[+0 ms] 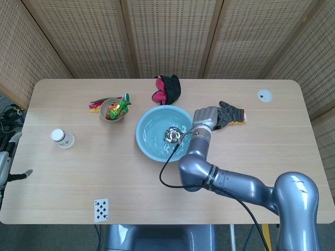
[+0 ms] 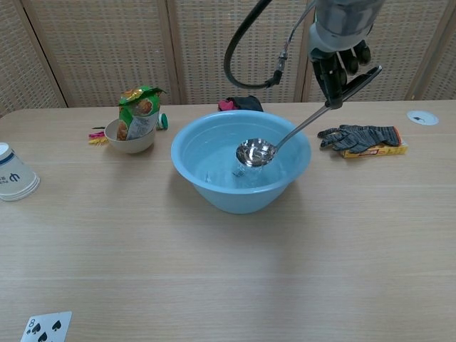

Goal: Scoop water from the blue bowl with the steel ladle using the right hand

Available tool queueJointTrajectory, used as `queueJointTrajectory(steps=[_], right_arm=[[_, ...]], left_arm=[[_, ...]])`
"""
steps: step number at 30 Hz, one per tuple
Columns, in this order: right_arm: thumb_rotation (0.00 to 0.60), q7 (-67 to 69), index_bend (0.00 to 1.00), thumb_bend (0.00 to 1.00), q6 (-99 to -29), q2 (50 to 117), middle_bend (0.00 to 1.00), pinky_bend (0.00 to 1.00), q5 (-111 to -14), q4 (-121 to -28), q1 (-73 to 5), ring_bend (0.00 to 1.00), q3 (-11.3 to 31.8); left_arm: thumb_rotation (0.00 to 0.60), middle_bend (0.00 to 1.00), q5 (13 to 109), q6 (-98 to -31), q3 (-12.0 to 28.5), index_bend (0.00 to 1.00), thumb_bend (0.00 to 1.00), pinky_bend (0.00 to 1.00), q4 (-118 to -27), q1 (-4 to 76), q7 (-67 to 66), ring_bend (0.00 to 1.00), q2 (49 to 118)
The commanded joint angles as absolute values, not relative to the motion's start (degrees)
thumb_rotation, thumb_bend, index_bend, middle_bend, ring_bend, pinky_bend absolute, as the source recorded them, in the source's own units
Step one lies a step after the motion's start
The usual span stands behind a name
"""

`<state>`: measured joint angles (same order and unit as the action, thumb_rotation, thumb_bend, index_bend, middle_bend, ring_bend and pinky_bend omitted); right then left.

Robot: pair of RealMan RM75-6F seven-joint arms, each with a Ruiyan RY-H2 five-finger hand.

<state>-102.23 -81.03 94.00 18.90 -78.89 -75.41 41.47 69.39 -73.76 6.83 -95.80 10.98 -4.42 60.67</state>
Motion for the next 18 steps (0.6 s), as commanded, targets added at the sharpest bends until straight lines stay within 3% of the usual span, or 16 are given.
queueJointTrajectory(steps=[1, 18], right_arm=[[0.600, -102.18, 0.86, 0.86, -81.74, 93.19, 1.00, 1.00, 19.98, -79.62, -75.63, 0.97, 42.04], [0.600, -102.77, 0.86, 0.86, -85.66, 89.46, 1.00, 1.00, 23.85, -82.68, -78.09, 0.97, 44.94]], left_arm=[[0.600, 0.00, 69.34, -73.67, 6.81, 0.00, 0.00, 0.00, -95.74, 11.03, -4.44, 0.00, 60.72], [0.600, 0.00, 68.90, -72.94, 6.67, 0.00, 0.00, 0.00, -95.32, 11.43, -4.89, 0.00, 61.11]])
